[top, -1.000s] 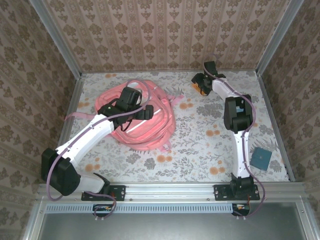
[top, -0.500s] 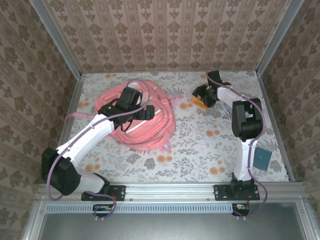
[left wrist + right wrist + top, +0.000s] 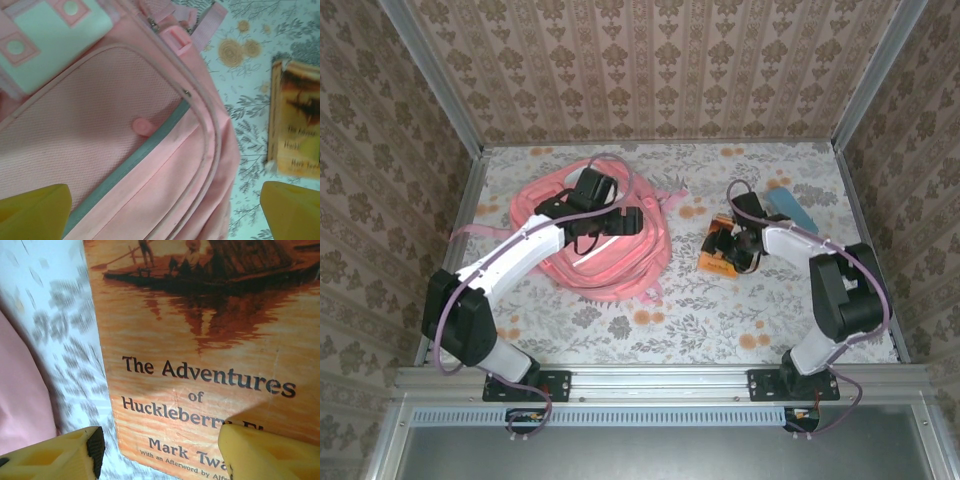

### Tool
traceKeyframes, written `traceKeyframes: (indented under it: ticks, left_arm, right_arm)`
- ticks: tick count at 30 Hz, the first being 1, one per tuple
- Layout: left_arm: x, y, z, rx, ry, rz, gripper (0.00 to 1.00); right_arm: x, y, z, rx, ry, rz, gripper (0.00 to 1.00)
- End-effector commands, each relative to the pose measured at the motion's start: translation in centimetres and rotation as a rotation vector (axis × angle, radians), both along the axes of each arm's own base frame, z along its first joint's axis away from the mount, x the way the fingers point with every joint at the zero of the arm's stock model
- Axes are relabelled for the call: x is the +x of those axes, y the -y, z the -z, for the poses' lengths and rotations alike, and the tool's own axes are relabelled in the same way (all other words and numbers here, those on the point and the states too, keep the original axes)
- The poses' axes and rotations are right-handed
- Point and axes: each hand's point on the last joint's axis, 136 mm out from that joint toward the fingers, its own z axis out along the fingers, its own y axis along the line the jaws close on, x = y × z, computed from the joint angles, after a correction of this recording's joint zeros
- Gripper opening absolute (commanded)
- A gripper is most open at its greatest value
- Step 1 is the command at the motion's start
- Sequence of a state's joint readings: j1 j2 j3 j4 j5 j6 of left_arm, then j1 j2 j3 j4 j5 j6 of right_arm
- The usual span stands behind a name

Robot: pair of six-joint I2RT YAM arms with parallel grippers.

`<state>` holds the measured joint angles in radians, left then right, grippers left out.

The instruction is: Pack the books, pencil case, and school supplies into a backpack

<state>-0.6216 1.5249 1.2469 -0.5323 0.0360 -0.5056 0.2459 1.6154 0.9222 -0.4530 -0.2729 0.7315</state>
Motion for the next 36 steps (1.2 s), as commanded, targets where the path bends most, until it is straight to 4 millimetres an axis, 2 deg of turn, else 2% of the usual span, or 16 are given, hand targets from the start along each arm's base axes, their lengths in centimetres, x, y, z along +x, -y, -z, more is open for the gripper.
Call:
traceKeyframes:
  ticks: [1,4,6,9,13,16,21,27,30,36]
  left_arm:
    - [0.1,2.6,-0.9,-0.085,-0.023,0.023,0.98]
    - [-0.2,4.6,-0.6,-0.112,-0.054,0.058,0.98]
    - [-0.7,6.2,-0.4,-0.127,-0.071,0.086,0.98]
    - [-1.6,9.3,0.0,-0.162,-0.103,0.130,0.97]
    - [-2.8,13.4,1.9,-0.207,-0.190,0.171,0.87]
    - [-3.3,15.5,3.6,-0.222,-0.258,0.159,0.80]
    - [-4.1,18.8,6.3,-0.261,-0.352,0.146,0.65]
    - [-4.5,20.4,9.2,-0.250,-0.423,0.121,0.53]
    - [-5.0,21.3,10.2,-0.246,-0.457,0.136,0.49]
    - [-5.3,21.9,11.9,-0.220,-0.490,0.144,0.44]
  right_arm:
    - [-6.0,1.6,1.1,-0.085,-0.181,-0.048,0.65]
    - [-4.5,2.4,-3.0,-0.123,-0.049,-0.065,0.67]
    - [-3.4,3.4,-5.0,-0.161,0.032,-0.055,0.71]
    - [-2.0,5.2,-5.8,-0.220,0.080,-0.025,0.73]
    - [-0.4,6.9,-4.4,-0.252,0.047,-0.009,0.68]
    - [0.4,7.6,-2.8,-0.249,0.010,-0.001,0.64]
    - [0.8,7.4,-0.6,-0.229,-0.052,-0.040,0.58]
    - [0.6,6.7,0.2,-0.189,-0.066,-0.066,0.52]
    - [0.5,6.5,0.4,-0.180,-0.073,-0.073,0.50]
    - [0.3,6.0,0.6,-0.152,-0.082,-0.090,0.50]
